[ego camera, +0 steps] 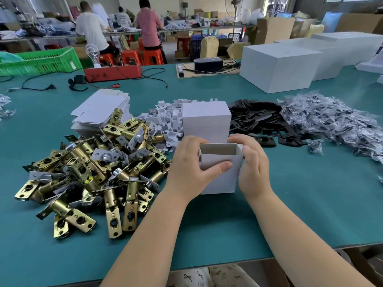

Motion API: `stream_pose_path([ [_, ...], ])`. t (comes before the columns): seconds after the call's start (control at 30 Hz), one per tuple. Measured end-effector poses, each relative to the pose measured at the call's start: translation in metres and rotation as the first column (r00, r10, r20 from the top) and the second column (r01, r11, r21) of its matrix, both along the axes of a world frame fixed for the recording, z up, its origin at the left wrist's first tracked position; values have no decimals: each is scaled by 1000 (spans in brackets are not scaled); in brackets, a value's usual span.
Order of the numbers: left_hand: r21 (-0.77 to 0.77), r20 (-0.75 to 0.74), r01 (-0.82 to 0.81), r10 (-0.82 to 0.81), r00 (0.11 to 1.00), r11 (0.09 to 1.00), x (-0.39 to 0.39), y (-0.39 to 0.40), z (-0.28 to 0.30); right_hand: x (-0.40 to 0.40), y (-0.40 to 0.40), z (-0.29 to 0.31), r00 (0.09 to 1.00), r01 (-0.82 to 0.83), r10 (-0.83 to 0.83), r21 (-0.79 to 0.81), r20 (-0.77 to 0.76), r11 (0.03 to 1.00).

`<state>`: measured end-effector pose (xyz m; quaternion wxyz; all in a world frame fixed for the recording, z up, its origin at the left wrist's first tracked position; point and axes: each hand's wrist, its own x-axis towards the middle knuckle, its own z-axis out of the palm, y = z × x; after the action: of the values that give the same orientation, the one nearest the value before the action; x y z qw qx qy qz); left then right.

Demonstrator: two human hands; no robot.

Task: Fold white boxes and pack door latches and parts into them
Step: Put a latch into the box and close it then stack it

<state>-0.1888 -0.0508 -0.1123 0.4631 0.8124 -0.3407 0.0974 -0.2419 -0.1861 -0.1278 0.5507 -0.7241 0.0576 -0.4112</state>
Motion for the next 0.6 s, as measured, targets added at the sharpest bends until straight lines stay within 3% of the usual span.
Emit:
stream_pose_path([
  [0.07, -30, -65, -1, -1, 998, 1000, -1, -2, -1, 0, 2, -2, 999, -26, 25, -9, -47, 1000],
  [0.23, -60, -63, -24, 20, 998, 998, 1, -2, -4, 1, 4, -4, 987, 3, -35, -201, -160, 980],
  [0.4, -102, -23, 19, -21, 1000, 995, 1, 0, -5, -5, 4, 4, 1000, -11, 11, -105, 3, 994],
  [0.6, -115, 26, 38, -35, 999, 993, 4, 1, -8, -7, 2, 6, 978, 180, -138, -289, 158, 940],
])
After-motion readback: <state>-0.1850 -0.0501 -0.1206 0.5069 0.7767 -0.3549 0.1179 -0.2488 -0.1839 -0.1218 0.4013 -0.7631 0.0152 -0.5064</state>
